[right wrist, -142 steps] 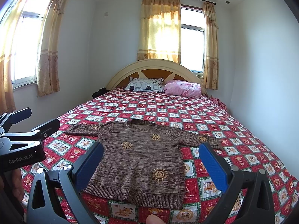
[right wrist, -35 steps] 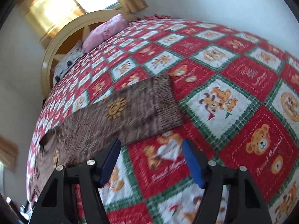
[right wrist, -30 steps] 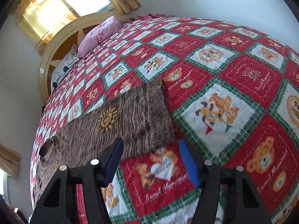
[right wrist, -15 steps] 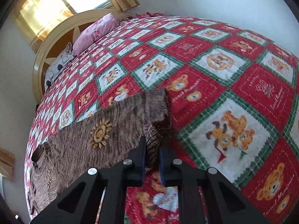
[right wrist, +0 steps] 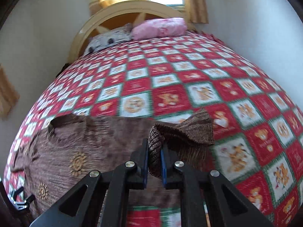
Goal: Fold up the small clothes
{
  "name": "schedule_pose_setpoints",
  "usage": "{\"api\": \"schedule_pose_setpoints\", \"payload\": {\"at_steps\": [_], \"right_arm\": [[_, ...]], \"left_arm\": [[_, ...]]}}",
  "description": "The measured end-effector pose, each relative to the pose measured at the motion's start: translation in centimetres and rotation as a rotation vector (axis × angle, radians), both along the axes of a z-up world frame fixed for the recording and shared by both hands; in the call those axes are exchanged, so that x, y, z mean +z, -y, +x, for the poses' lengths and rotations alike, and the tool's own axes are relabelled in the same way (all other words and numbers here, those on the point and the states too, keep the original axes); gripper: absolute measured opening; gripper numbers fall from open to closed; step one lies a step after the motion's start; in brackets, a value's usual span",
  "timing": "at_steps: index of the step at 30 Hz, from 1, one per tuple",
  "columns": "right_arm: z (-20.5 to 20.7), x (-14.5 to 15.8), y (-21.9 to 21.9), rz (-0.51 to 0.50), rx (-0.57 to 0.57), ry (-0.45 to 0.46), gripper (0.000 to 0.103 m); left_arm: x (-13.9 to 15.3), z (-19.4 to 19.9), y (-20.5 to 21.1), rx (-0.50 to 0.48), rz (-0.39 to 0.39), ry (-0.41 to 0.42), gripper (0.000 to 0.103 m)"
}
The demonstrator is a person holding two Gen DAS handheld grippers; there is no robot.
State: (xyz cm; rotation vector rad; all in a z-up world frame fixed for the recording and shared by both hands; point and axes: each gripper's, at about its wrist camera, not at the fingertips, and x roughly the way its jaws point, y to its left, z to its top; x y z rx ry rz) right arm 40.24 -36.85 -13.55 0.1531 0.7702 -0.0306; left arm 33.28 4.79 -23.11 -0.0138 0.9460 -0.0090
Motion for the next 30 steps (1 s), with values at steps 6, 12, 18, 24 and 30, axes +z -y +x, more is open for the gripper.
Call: {"api": "schedule_pose_setpoints", "payload": {"at_steps": [6,12,18,24,30], "right_arm": [[0.4,-1.2,-8.6,-0.072,0.188,-0.008,0.010],[0.0,-4.6,-14.0,-0.069,0.354,-0.089,0.011],[-2.7,-5.6,-10.9,0.059,0.351,-0.117,0.081],[-8.9,-3.7,-3.9,0.158,0.255,-0.029,0.081],[-11.5,-4.4,2.1,0.242,0.069,0.079,0.081]], "left_arm": [[-0.1,0.0,-0.2,-0.001,-0.019,-0.001,0.103],[-0.1,0.0,-0.1,0.000,-0.019,-0.001,0.103],[-0.1,0.1,-0.2,0.000,-0.021,0.001,0.103],[0.7,0.3,0.6,-0.014,0.005,-0.006,0.100],[6.0,0.4,8.0,-0.193,-0.022,0.103,0.097]]}}
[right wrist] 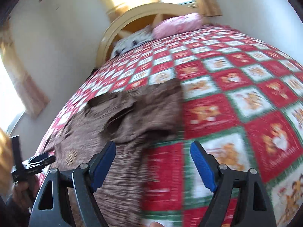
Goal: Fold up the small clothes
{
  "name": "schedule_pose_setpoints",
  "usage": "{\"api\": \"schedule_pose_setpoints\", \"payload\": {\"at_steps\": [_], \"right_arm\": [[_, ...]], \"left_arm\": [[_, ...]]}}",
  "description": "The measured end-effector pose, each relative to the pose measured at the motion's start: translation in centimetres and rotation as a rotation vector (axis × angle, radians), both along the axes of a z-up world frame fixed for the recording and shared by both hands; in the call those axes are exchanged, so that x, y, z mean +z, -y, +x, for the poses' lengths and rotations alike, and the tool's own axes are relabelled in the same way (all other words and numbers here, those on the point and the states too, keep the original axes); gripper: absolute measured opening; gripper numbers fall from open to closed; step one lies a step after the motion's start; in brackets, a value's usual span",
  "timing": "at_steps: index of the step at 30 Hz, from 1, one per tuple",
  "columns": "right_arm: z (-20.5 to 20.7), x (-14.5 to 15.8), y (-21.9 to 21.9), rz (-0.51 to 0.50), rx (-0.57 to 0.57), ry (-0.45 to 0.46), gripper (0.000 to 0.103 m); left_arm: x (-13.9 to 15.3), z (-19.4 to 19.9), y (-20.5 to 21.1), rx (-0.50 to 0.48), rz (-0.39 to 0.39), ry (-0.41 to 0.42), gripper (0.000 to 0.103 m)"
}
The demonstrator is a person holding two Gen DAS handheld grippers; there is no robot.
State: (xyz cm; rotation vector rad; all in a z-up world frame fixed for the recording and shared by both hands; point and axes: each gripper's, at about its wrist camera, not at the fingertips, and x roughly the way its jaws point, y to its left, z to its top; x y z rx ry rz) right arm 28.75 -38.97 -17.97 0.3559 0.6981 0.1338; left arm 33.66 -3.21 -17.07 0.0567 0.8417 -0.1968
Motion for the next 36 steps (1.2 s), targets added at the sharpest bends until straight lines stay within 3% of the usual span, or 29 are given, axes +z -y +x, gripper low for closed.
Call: {"api": "schedule_pose_setpoints", "payload": {"at_steps": [3,5,7,13,16,18,21,23,27,36], "right_arm": [[-0.7,-0.7,1.1,0.006,-0.038,0.023,0.081],[-1.2,-0.9,2.3,0.068,-0.057,0.044,0.081],[-1.7,-1.0,3.4,0.131,-0.074,0.077,0.081],[-1.2,-3.1,5.8,0.265,-0.132,0.050,0.081],[-1.3,-2.9,5.4,0.243,-0.133,0.061,0.081],[-1.3,-2.6,4.8,0.217,-0.119,0.067,0.081],[-1.0,-2.6,4.5,0.200,-0.111,0.060,0.081],[-0.8,-2.9,4.7,0.206,-0.112,0.051,0.081],[-0.6,-3.2,4.8,0.210,-0.112,0.037,0.081],[-0.5,-3.2,4.5,0.202,-0.105,0.044,0.081]], "left_arm": [[0.8,0.9,5.0,-0.106,0.055,0.040,0.091],[0.6,1.8,8.2,-0.155,0.107,0.054,0.079],[0.3,2.9,10.3,-0.189,0.092,0.032,0.073],[-0.1,5.9,14.8,-0.209,0.065,0.011,0.063],[-0.6,7.3,16.3,-0.221,0.040,-0.026,0.061],[-1.8,8.4,17.1,-0.222,0.068,-0.064,0.053],[-3.4,9.5,17.6,-0.228,0.063,-0.114,0.033],[-3.1,9.7,17.0,-0.236,-0.015,-0.122,0.005],[-1.6,9.9,15.0,-0.202,-0.139,-0.128,0.004],[2.1,9.4,9.5,-0.145,-0.247,-0.093,0.004]]}}
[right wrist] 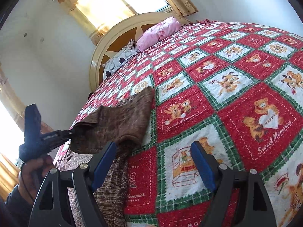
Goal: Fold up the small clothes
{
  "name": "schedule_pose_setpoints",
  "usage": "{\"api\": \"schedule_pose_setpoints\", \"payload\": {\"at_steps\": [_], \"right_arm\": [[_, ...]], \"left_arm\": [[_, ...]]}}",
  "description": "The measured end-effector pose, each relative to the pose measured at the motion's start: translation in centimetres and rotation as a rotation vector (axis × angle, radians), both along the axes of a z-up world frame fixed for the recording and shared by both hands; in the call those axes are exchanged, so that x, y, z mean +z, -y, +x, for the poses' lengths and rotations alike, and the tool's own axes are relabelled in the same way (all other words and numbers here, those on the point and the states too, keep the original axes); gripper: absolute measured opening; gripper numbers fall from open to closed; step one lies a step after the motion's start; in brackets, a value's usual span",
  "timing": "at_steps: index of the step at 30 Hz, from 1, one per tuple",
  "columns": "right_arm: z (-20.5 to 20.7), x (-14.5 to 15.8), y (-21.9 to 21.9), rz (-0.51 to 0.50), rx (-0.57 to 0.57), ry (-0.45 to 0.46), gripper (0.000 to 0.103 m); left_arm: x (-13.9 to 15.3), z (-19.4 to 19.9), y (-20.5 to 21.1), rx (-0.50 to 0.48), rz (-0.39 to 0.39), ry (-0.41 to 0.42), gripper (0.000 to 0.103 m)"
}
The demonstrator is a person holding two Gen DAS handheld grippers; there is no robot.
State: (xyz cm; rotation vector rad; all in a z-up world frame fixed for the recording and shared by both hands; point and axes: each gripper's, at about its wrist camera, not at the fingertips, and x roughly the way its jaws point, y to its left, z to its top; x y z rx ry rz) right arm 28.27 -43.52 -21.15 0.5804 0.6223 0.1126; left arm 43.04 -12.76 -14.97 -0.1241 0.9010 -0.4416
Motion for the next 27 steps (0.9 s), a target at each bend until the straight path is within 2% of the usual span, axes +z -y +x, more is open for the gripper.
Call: {"api": "schedule_pose_setpoints", "payload": {"at_steps": [10,15,21,25,27], "right_arm": [[-0.1,0.0,-0.2,-0.005,0.003,0.000,0.081],[0.0,0.0,-0.3,-0.007,0.008,-0.003,0.081],[0.0,0.0,-0.3,-0.004,0.008,-0.004,0.081],[0.2,-0.1,-0.4,-0.007,0.014,-0.010,0.081],[0.2,-0.1,-0.4,-0.006,0.015,-0.011,0.081]], "left_arm": [[-1.2,0.0,-5.6,0.088,-0.055,-0.051,0.004],[-3.6,0.4,-8.2,0.138,-0.081,-0.109,0.004],[-6.5,0.7,-9.2,0.181,-0.098,-0.164,0.004],[-6.3,0.6,-9.2,0.212,-0.065,-0.131,0.009],[-6.0,0.5,-9.2,0.229,-0.030,-0.116,0.017]]}}
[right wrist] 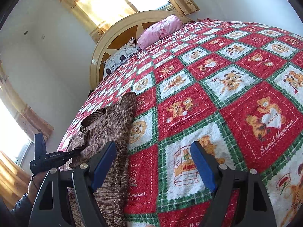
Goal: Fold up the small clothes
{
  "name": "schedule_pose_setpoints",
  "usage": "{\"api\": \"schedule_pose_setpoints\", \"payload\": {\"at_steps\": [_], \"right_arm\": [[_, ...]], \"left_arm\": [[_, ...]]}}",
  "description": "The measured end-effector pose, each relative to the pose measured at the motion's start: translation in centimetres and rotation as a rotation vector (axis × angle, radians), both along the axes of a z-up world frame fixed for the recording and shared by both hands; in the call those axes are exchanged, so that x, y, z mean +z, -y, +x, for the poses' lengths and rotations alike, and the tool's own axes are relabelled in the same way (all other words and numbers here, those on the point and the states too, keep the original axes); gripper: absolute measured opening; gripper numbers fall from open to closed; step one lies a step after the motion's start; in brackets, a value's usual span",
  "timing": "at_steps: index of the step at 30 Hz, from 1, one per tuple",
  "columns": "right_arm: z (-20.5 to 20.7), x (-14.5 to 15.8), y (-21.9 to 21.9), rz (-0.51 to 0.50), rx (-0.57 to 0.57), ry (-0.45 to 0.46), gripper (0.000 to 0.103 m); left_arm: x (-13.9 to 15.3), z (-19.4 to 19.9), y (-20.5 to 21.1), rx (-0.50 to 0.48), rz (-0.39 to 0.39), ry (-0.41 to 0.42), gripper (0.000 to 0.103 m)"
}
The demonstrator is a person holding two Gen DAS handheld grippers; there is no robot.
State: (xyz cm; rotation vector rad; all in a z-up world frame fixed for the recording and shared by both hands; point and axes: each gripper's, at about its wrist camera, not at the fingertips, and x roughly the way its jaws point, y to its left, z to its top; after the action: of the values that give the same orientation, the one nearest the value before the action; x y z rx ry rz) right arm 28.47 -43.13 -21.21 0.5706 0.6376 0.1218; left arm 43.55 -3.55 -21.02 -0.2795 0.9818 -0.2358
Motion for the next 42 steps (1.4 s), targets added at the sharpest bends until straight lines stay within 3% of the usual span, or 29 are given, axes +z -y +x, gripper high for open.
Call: {"api": "schedule_pose_setpoints", "payload": {"at_steps": [1,3,8,15,17,23,26,31,34,36,38,40,42], "right_arm": [[0.0,0.0,0.0,0.001,0.000,-0.001,0.081],[0.0,0.0,0.0,0.001,0.000,-0.001,0.081],[0.1,0.0,0.0,-0.001,0.002,-0.003,0.081],[0.2,-0.1,-0.1,-0.006,0.008,-0.008,0.081],[0.3,-0.1,-0.1,-0.003,0.011,-0.012,0.081],[0.5,-0.2,-0.3,-0.011,0.019,-0.020,0.081],[0.5,-0.1,-0.5,-0.020,0.022,-0.020,0.081],[-0.3,1.3,-1.5,-0.073,0.047,0.029,0.081],[-0.1,3.5,-4.2,-0.132,0.134,0.075,0.081],[1.0,5.3,-7.6,-0.199,0.253,0.101,0.081],[2.2,5.9,-10.3,-0.251,0.339,0.104,0.081],[3.9,5.9,-12.7,-0.287,0.413,0.093,0.081],[6.2,4.4,-13.6,-0.270,0.436,0.024,0.081]], "left_arm": [[0.0,0.0,-0.1,0.002,0.011,0.001,0.027],[0.1,0.0,-0.8,0.021,0.027,0.012,0.036],[0.4,-0.5,-5.3,0.231,0.071,0.042,0.064],[0.8,-1.6,-4.0,0.190,0.087,0.054,0.065],[1.4,-2.6,-2.4,0.152,0.117,0.083,0.075],[-0.5,-3.6,1.0,0.040,0.405,0.065,0.081],[-0.5,-4.3,0.1,0.044,0.410,0.094,0.089],[-0.1,-5.1,-0.3,0.032,0.388,0.113,0.089],[-0.6,-4.7,-0.4,0.027,0.359,0.096,0.089],[-0.7,-4.5,-0.5,0.030,0.346,0.095,0.091],[-0.8,-4.7,-0.4,0.029,0.341,0.095,0.098],[-1.2,-4.7,-0.8,0.041,0.312,0.082,0.101],[-1.3,-4.7,-1.4,0.053,0.276,0.071,0.103]]}}
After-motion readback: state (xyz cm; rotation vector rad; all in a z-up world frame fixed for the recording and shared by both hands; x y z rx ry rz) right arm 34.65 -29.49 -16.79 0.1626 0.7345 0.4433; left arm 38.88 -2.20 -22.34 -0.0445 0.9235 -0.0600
